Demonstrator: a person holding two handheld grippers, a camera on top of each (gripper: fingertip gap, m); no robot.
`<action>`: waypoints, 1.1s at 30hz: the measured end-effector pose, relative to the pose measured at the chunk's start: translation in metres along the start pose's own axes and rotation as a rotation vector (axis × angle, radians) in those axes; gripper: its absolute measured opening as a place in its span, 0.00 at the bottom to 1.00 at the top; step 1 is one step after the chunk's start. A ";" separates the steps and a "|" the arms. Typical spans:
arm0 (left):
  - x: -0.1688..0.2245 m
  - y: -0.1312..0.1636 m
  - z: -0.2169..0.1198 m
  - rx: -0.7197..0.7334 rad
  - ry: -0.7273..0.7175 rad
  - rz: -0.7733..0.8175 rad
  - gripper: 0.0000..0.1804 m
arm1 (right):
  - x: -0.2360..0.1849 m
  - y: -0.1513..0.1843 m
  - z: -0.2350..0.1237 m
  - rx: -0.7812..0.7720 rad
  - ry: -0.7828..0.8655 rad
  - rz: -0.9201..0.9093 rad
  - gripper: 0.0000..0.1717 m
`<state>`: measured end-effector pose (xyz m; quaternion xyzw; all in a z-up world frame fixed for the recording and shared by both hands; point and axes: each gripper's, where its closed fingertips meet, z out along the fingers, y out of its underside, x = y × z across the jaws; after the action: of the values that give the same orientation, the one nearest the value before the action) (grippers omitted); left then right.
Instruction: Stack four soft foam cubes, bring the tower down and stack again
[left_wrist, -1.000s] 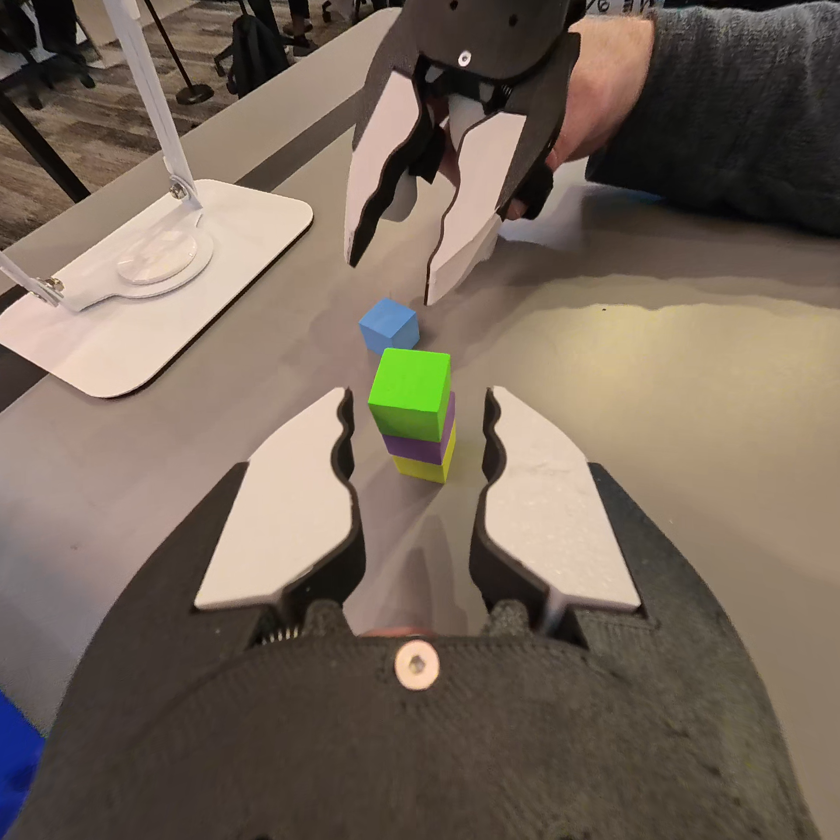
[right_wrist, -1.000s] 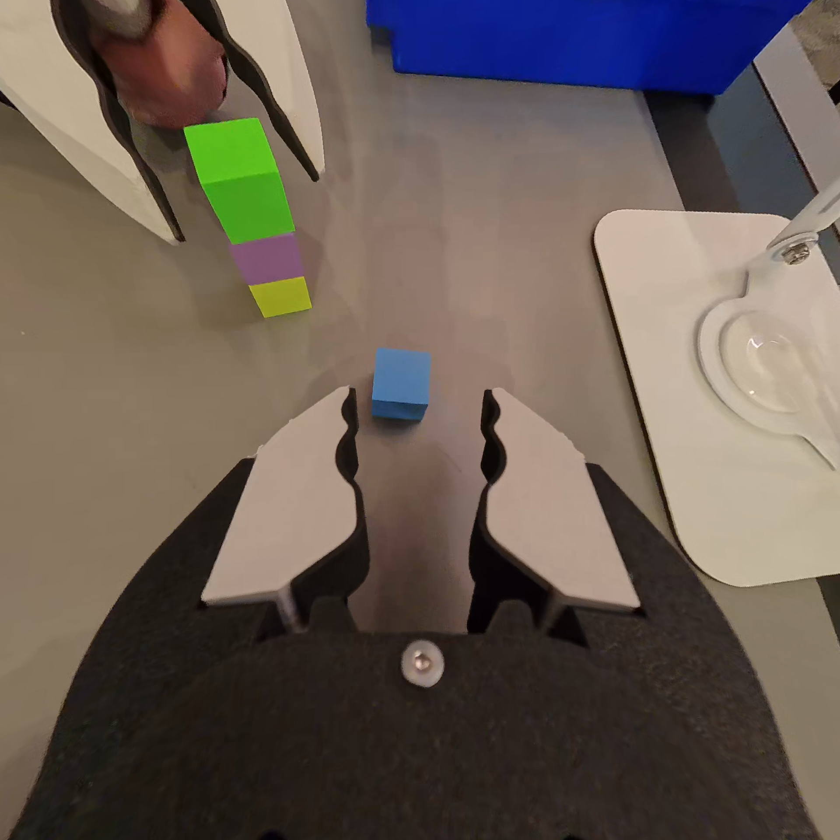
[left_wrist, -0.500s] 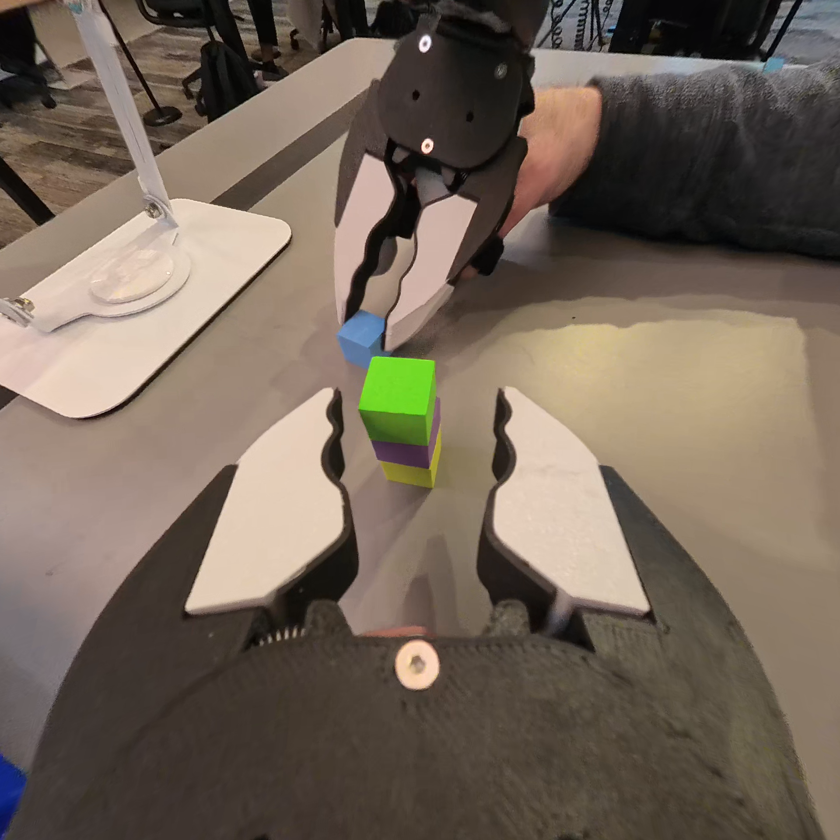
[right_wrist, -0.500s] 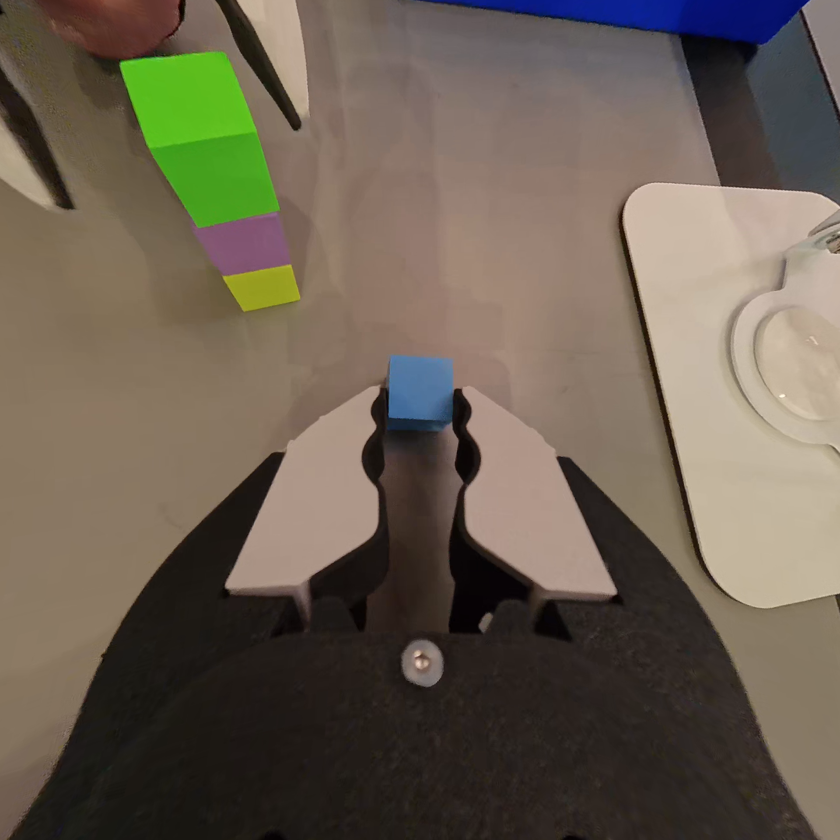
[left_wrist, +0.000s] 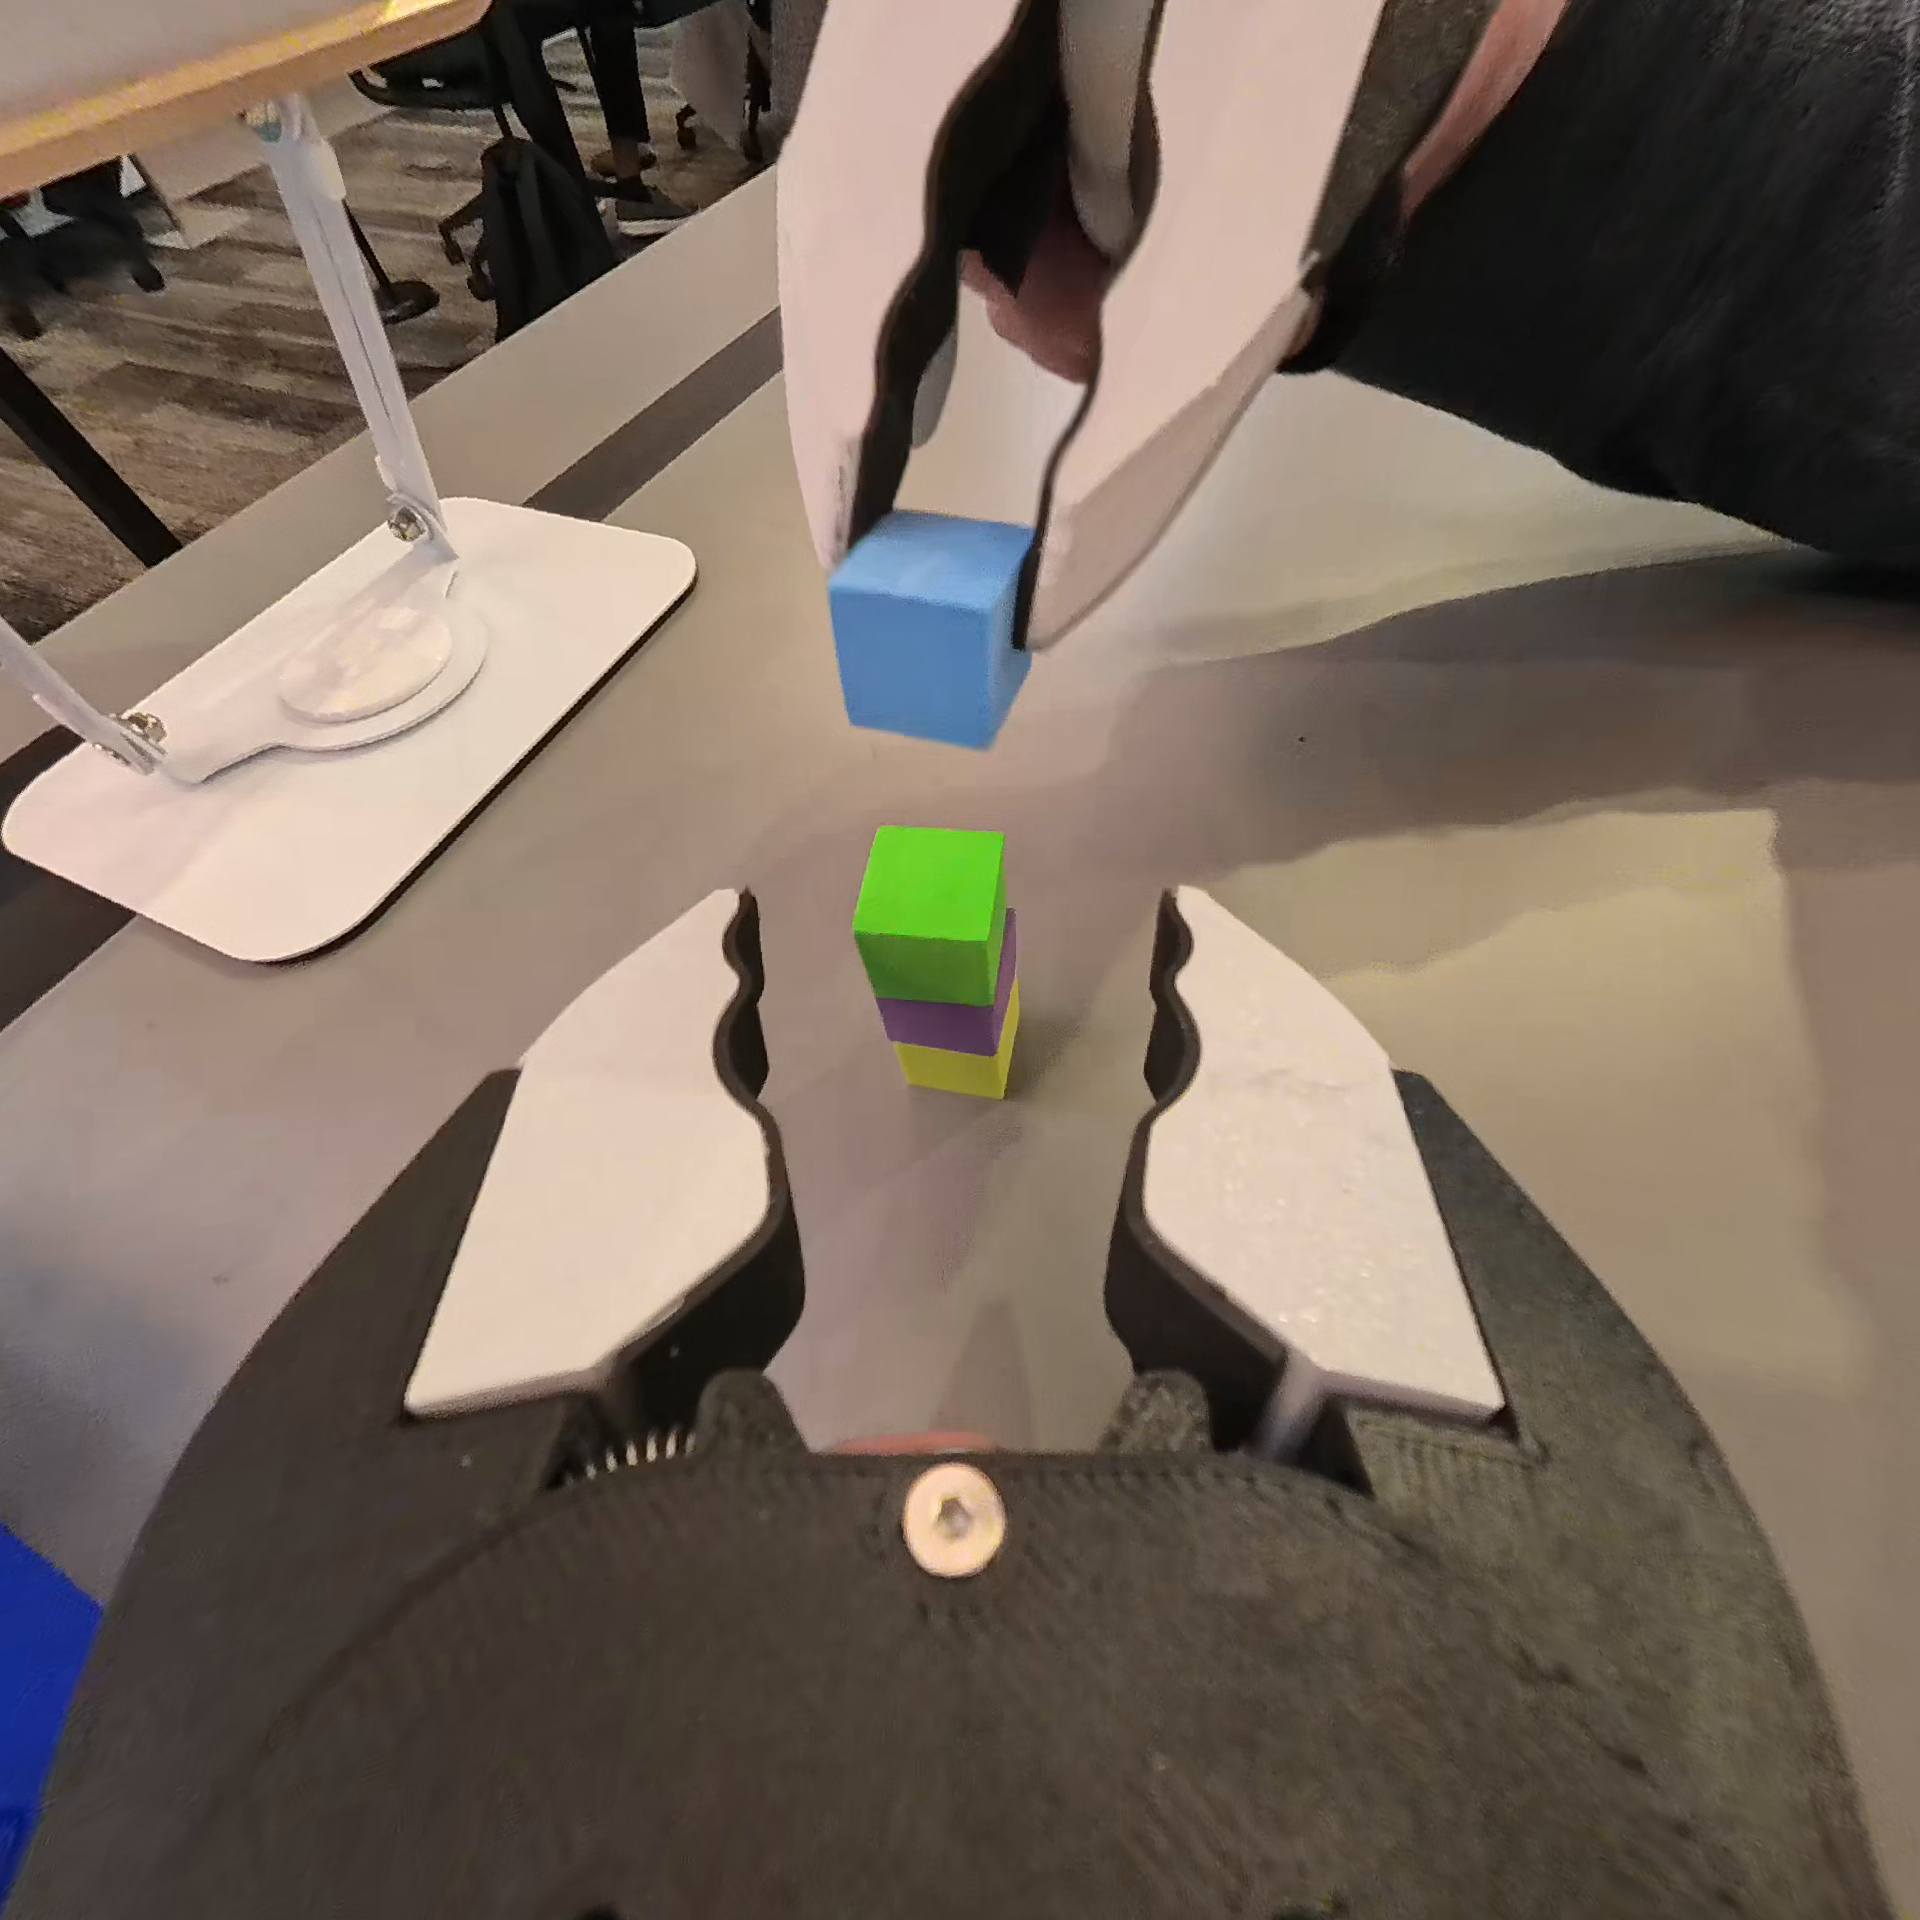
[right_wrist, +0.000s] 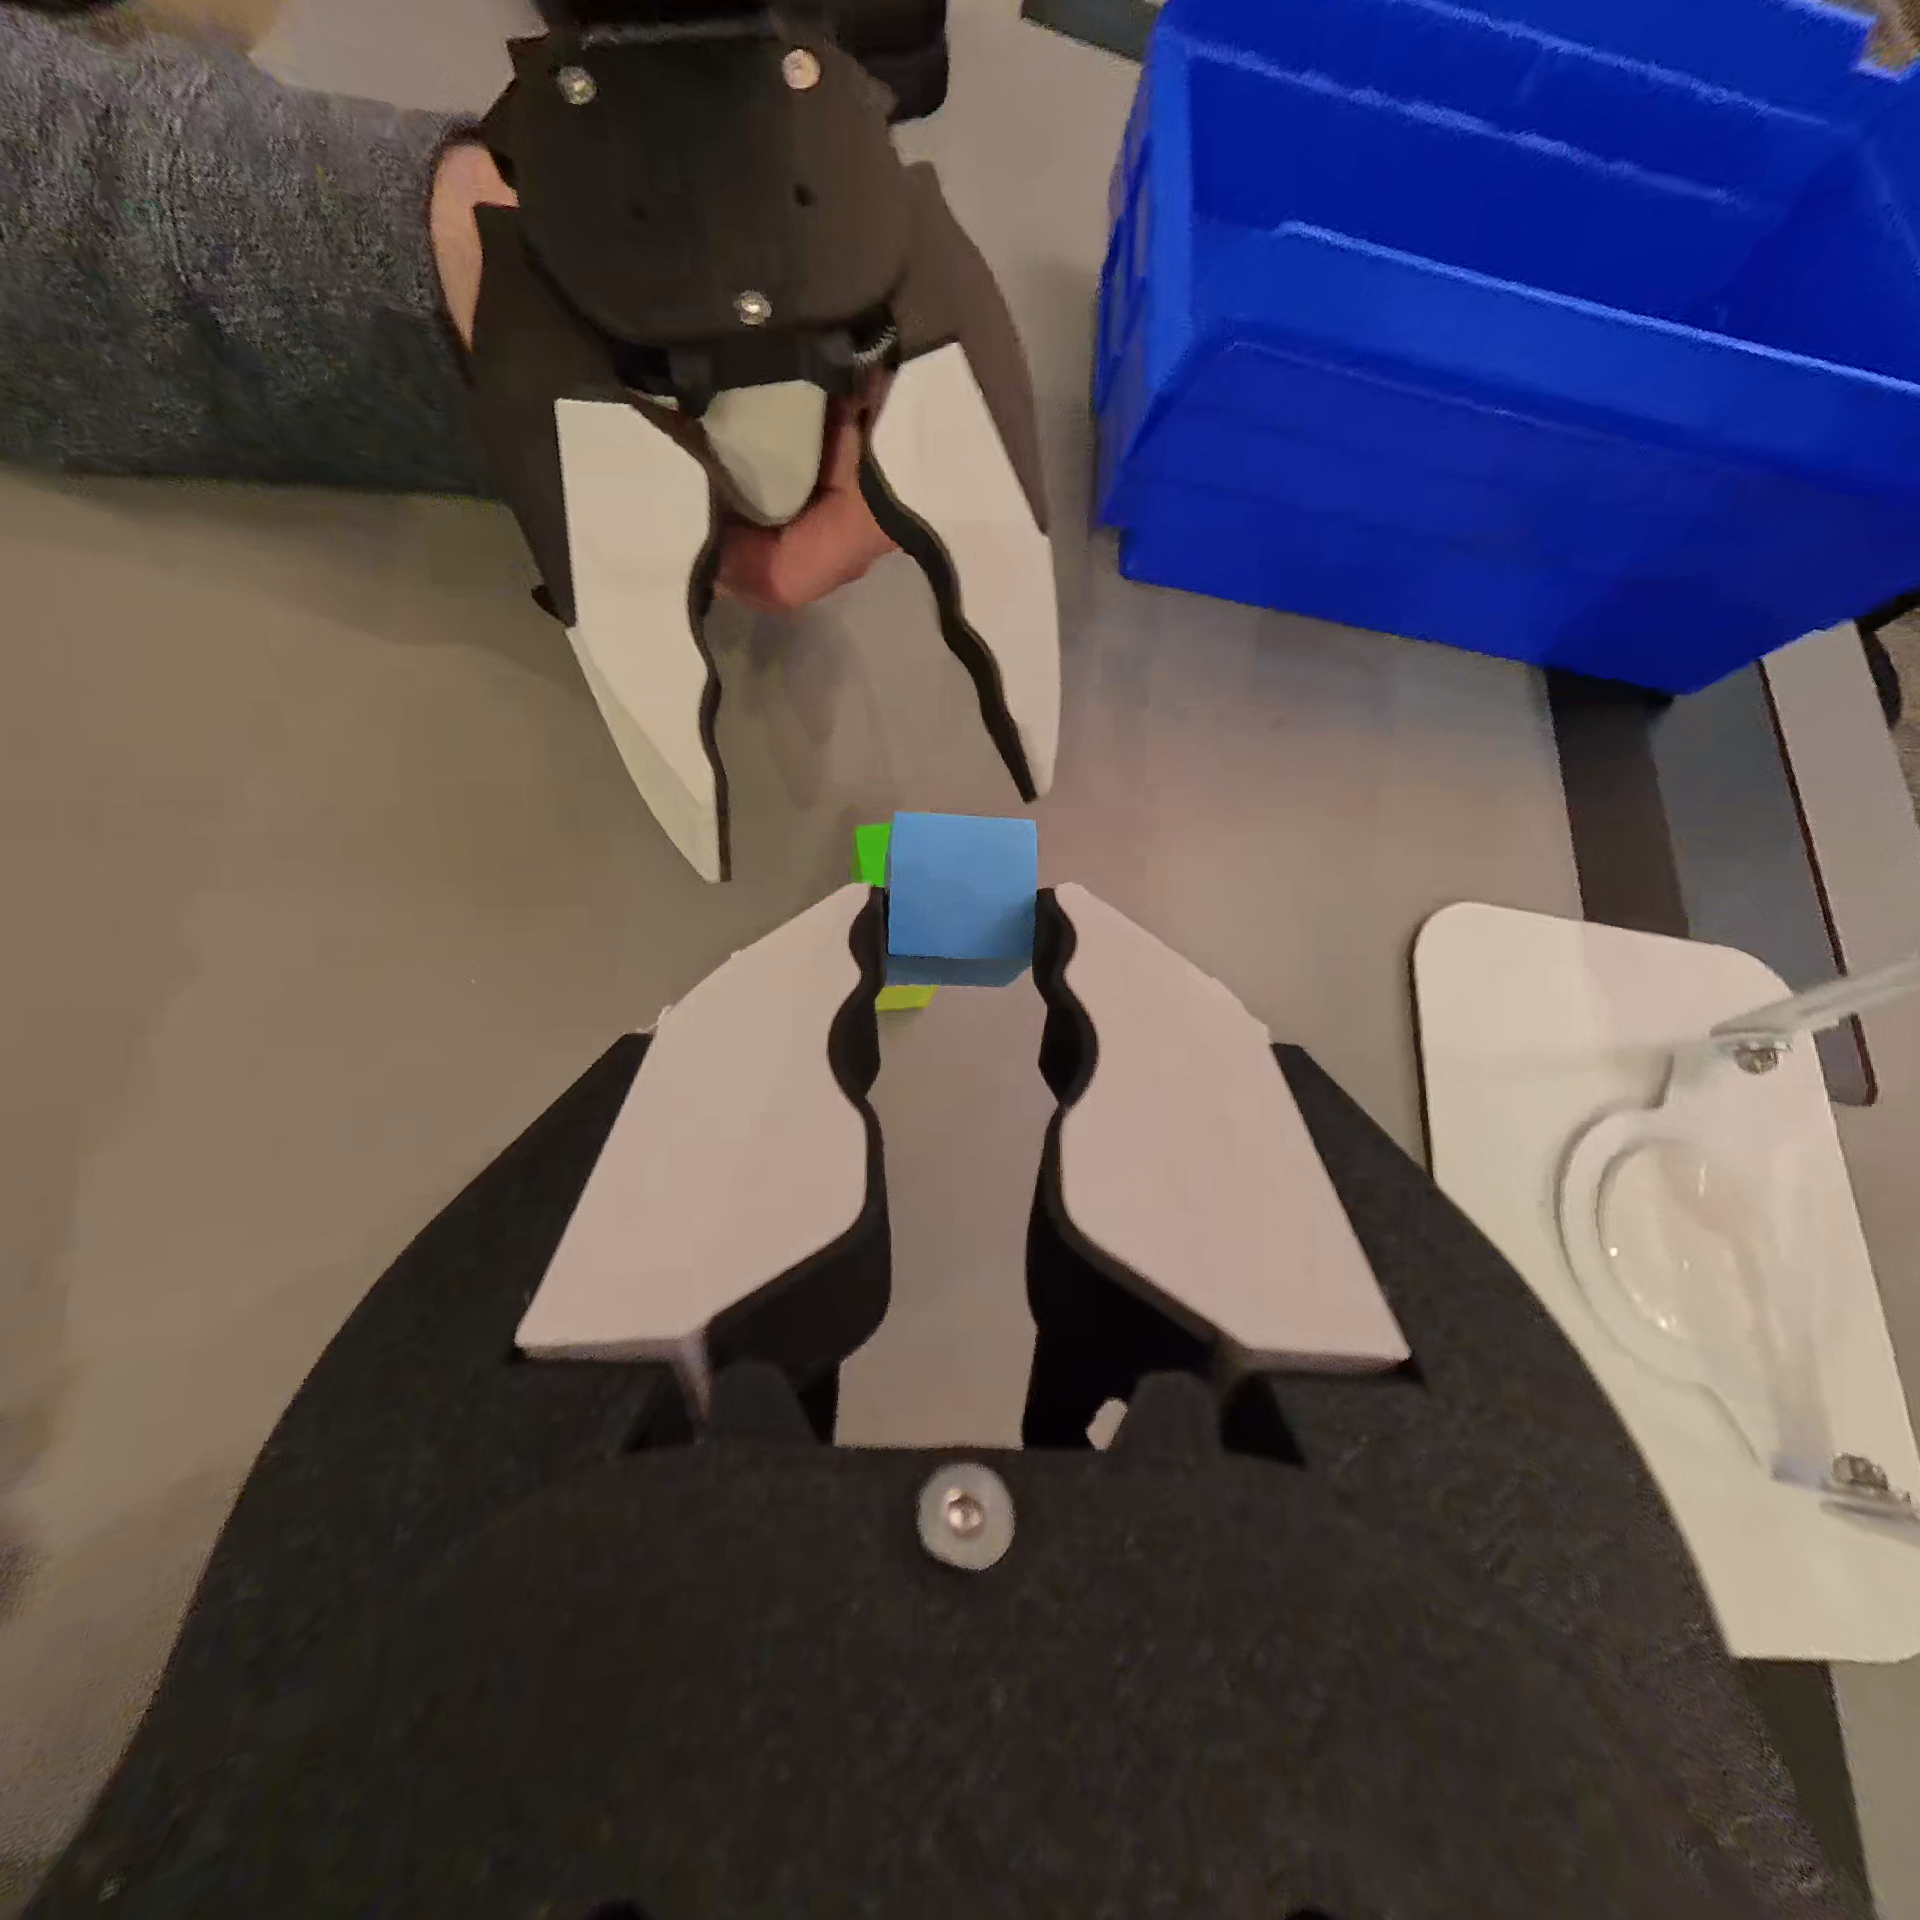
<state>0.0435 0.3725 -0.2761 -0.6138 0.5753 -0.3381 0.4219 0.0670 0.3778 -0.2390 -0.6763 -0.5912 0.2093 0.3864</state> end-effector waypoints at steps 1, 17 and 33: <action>-0.001 0.001 0.000 -0.003 -0.001 -0.002 0.39 | -0.003 -0.001 0.005 -0.021 -0.014 -0.018 0.15; 0.000 0.006 0.000 -0.043 0.000 0.016 0.39 | -0.008 0.005 0.033 -0.123 -0.084 -0.065 0.16; -0.014 -0.002 -0.017 0.035 -0.034 -0.027 0.38 | 0.031 0.026 -0.030 -0.139 0.218 0.043 0.19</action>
<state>0.0272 0.3843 -0.2664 -0.6196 0.5537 -0.3432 0.4379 0.1121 0.3991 -0.2352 -0.7326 -0.5441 0.1013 0.3963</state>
